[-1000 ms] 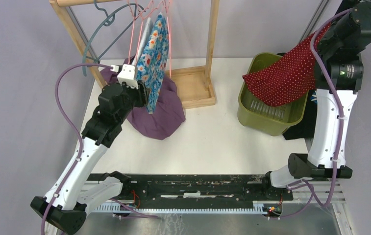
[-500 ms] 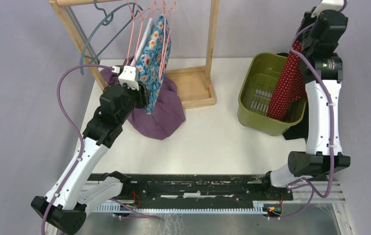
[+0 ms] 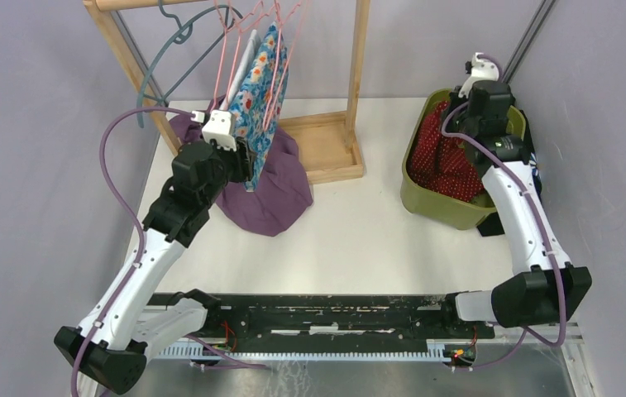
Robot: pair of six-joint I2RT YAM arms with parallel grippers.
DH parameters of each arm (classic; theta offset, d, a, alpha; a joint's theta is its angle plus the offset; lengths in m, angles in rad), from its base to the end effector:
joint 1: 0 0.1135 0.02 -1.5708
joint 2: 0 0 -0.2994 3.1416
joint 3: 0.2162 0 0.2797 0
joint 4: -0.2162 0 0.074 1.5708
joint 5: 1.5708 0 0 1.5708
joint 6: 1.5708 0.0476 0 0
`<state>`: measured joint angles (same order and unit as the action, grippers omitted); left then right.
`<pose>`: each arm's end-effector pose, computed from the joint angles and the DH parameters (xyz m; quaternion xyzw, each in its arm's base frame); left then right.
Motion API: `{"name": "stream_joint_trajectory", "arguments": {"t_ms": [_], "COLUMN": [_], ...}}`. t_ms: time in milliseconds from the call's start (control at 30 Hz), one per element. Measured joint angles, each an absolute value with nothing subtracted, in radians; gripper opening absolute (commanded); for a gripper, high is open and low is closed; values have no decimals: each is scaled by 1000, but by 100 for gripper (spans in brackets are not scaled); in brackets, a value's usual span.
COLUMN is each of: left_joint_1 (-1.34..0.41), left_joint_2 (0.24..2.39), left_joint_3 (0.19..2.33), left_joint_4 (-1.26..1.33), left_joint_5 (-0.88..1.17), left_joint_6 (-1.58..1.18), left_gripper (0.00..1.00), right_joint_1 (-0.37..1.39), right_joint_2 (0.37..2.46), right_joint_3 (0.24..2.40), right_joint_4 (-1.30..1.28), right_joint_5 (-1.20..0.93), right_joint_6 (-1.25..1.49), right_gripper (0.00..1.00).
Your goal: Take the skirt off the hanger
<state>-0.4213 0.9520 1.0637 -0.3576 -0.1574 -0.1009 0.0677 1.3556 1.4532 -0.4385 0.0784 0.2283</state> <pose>0.2116 -0.0866 0.4180 0.0777 0.7837 -0.0984 0.6084 0.3361 0.0190 0.4517 0.0880 0.8117 0.0533 0.5749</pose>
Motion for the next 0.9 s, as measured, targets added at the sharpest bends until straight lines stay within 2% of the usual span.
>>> {"name": "stream_joint_trajectory", "arguments": {"t_ms": [267,333,500,567,600,700,900], "left_joint_1": [-421,-421,-421,-421,-421,-421,-421], "left_joint_2": [964,976,999,1002,1002,1002,1005], "left_joint_3": [1074,1089,1128,1141,1148,1174,1218], "left_joint_4": [-361,-365,-366,-366,-367,-368,-380], "left_joint_5": [-178,-179,-173,-173,-173,-173,-173], "left_joint_6": [-101,-101,-101,-100,-100,-100,-100], "left_gripper": [64,69,78,79,80,80,80], "right_joint_1": [94,100,113,121,125,138,148], "right_joint_2": [1353,1353,1349,1338,1328,1288,1227], "right_joint_3": [1330,1330,1336,1340,1342,1363,1438], "right_joint_4": [-434,-428,-426,-426,-426,-426,-410], "right_joint_5": [97,105,118,121,127,149,173], "right_joint_6": [212,204,182,170,165,139,107], "right_gripper": [34,41,52,58,65,68,69]}}
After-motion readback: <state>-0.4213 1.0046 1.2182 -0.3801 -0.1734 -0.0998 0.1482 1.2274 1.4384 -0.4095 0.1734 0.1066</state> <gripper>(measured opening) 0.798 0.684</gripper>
